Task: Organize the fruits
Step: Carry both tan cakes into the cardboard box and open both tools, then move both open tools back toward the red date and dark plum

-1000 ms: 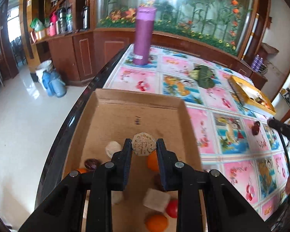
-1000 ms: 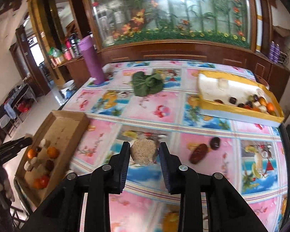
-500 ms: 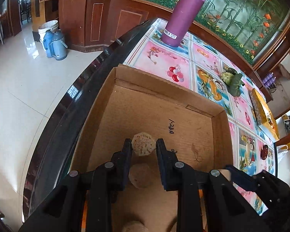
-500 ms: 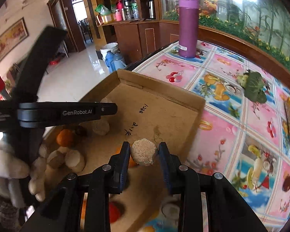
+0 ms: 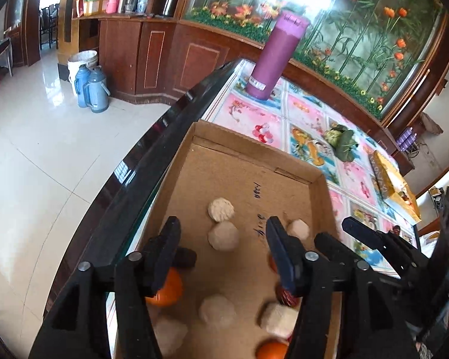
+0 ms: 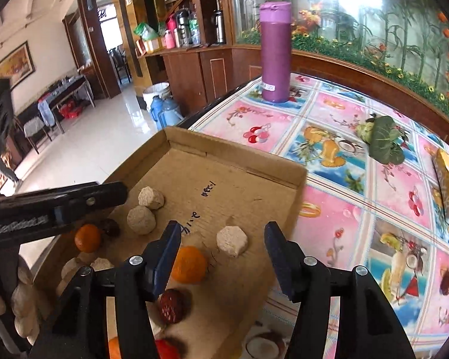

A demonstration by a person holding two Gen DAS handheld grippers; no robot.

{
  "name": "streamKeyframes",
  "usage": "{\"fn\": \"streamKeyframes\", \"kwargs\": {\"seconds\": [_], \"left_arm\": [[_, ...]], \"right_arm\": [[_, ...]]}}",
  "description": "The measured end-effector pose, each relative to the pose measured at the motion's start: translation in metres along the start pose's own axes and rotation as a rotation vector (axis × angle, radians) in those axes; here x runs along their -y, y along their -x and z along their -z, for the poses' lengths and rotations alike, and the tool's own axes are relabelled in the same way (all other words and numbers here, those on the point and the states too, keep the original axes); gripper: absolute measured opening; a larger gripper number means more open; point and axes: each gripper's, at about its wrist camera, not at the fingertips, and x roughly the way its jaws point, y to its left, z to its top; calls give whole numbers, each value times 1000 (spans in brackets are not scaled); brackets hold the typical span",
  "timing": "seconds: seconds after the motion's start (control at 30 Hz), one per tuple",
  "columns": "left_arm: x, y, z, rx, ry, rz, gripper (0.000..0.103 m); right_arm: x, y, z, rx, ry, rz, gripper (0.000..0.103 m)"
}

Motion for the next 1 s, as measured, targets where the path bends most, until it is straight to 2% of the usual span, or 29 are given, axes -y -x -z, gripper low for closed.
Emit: {"fn": "streamKeyframes", "kwargs": {"seconds": [0.13, 0.2, 0.33, 0.43, 0.57, 0.63, 0.87, 1.0], "left_arm": [[6, 37, 24, 83, 28, 3, 71], [8, 48, 35, 110, 52, -4, 73], [19, 56, 55, 119, 75, -46, 77], [35, 58, 66, 113, 38, -111, 77], [58, 67, 81, 143, -22, -152, 76], [69, 76, 87, 178, -52, -233, 77], [86, 112, 92, 306, -92, -320, 79], [97, 127, 95, 356, -122, -341, 81]], "right_arm": [[10, 21, 18, -5, -21, 9, 65], [13, 29, 32, -19, -26, 12, 71], [6, 35, 61, -69, 2, 20, 76], [-7, 41, 81, -79, 69, 39, 76], [-23, 47, 98, -69, 164, 80, 81], [-29, 47, 104, -71, 207, 111, 81], [-20, 56, 112, -72, 166, 92, 85], [-23, 62, 118, -76, 179, 81, 85]]}}
